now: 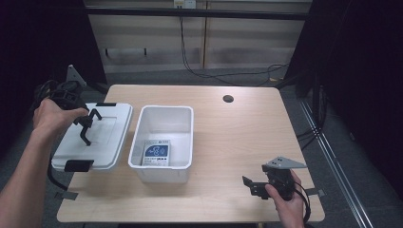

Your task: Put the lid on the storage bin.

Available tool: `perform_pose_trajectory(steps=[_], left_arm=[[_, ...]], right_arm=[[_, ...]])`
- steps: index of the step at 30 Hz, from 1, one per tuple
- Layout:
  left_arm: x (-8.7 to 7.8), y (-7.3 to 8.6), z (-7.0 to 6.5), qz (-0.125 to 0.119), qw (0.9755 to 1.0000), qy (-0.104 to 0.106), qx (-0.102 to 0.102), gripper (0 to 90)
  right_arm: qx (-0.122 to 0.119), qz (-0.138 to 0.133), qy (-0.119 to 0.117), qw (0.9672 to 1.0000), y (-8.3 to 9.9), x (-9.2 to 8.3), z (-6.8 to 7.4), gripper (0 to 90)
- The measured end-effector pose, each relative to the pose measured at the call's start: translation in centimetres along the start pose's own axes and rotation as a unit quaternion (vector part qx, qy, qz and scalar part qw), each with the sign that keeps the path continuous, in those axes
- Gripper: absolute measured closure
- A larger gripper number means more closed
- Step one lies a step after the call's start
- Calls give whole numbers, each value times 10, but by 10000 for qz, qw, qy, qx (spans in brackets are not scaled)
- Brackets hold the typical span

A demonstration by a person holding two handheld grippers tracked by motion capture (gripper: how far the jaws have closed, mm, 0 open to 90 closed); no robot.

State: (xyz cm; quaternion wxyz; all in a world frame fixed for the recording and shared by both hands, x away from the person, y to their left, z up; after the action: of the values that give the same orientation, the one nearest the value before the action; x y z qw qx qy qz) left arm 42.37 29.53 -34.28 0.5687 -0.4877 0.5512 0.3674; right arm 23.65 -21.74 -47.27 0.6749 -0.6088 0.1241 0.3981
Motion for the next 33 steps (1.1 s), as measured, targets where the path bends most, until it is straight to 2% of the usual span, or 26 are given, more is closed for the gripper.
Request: perform_pose_trajectory(steps=[2, 3, 8, 17, 22, 28, 33], left_arm=[[-2, -1, -2, -37, 10000, 11, 20, 848], [-3, 0, -3, 20, 10000, 33, 92, 848], [-12, -3, -10, -69, 9999, -19, 110, 849], [-29, -5, -27, -126, 9989, -119, 438, 849], [-40, -6, -34, -160, 9987, -175, 451, 848], [-44, -8, -44, -175, 9980, -123, 593, 849], [-46, -9, -60, -253, 9968, -11, 763, 848]], right_arm=[[3, 3, 2, 10000, 0, 0, 0, 150], [-6, -2, -6, 10000, 0, 0, 0, 150], [36, 20, -7, 10000, 0, 0, 0, 149], [35, 0, -11, 10000, 0, -1, 0, 149], [25, 12, -6, 10000, 0, 0, 0, 149], [36, 7, -12, 10000, 0, 0, 0, 149], [33, 25, -5, 10000, 1, 0, 0, 149]])
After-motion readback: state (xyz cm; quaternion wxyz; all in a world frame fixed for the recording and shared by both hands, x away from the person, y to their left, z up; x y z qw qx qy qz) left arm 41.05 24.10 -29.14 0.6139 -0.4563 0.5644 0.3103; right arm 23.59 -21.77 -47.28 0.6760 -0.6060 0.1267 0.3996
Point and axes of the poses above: each handheld gripper's, and its own axes: x roughly forward along the jaws, y roughly out of its underside, z roughly to its left, the point moved 5 cm from there along x, roughly forward along the jaws, and after that the axes turned 9 degrees about x, right-handed, at the moved point
